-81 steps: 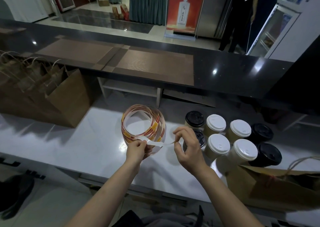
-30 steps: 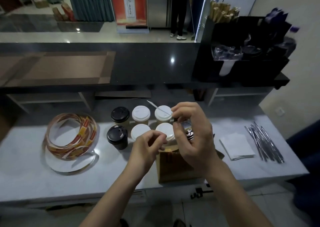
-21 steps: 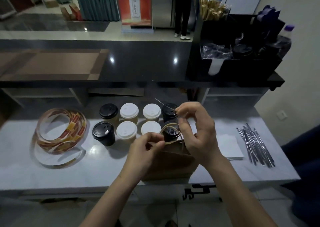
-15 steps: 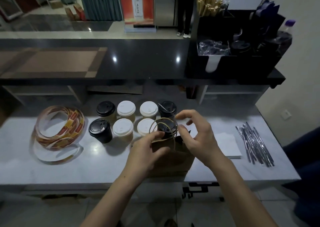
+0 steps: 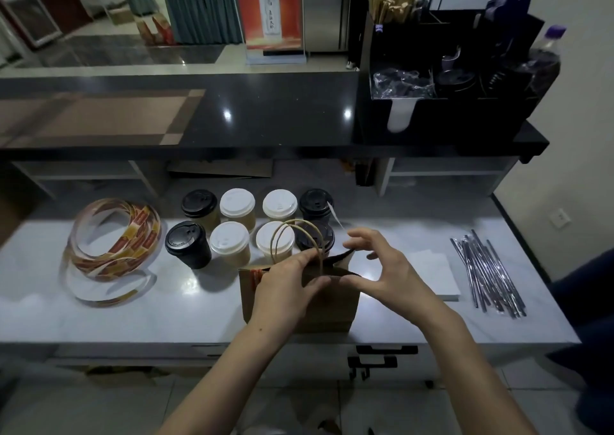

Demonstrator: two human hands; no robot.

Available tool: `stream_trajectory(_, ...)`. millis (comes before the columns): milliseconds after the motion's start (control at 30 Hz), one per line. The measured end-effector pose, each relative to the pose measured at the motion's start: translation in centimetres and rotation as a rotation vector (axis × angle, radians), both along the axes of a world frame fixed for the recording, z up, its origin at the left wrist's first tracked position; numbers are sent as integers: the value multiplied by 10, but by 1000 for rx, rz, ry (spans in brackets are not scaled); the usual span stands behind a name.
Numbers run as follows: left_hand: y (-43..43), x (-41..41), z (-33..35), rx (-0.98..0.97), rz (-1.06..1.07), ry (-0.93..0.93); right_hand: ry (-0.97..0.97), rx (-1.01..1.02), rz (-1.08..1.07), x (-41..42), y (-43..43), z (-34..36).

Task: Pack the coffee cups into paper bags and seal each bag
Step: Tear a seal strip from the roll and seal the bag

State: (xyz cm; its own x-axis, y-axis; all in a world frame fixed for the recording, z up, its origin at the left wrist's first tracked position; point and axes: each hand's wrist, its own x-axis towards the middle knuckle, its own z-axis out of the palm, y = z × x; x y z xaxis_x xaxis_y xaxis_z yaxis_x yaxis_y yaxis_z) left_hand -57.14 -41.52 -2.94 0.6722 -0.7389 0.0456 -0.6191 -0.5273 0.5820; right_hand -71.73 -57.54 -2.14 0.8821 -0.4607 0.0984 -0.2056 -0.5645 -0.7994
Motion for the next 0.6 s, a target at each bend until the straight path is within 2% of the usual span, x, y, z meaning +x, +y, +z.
stream_trajectory(133, -2, -3, -4, -15, 32, -1, -3, -1, -6, 0, -6, -10)
stream_trajectory(300, -5, -6, -10, -68, 86, 175, -56, -27, -34, 5, -4, -20)
stream_trajectory(600, -8, -9, -17, -164, 97, 265, -110, -69, -61, 10, 1, -32)
